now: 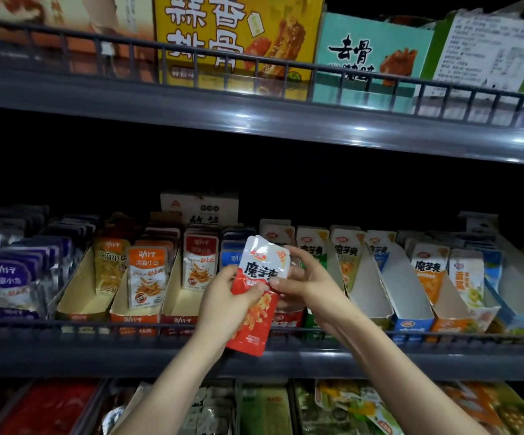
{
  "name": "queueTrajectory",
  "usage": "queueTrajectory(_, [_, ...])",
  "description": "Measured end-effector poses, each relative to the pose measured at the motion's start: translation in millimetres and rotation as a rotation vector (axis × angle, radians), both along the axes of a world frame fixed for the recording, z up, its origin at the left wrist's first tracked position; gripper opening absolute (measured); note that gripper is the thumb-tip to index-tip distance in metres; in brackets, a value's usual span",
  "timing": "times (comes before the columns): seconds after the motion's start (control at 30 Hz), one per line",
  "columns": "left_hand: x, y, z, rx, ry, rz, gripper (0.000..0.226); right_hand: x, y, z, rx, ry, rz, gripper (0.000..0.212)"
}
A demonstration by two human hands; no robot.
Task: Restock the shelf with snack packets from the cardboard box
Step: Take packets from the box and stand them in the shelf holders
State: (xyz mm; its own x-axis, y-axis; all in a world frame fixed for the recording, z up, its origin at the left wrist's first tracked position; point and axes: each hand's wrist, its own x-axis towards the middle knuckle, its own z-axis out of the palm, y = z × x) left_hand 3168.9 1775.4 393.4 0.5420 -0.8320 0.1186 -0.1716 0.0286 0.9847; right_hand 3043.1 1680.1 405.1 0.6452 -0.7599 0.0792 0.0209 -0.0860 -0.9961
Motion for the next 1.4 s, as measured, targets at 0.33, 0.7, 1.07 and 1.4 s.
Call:
queueTrajectory(0.33, [-24, 9, -6, 0.064, -0.143, -0.192, 0.023, -36, 12, -12, -0.027, -0.003, -0.172, 0.031])
queueTrajectory(0.7, [0, -4, -38, 0.134, -0.721, 0.267, 0.034, -31, -38, 10, -0.310, -0.136, -0.456, 0.014])
queueTrajectory(1.07, [-11, -36, -56, 0.243, -0.766, 0.278, 0.053, 5, -54, -30, -0.450, 0.243, -0.396, 0.021])
queueTrajectory(1.4, [-5, -40, -63, 0.229, -0.673, 0.200, 0.048, 4, -64, -21, -0.676, 0.489, -0.400, 0.054])
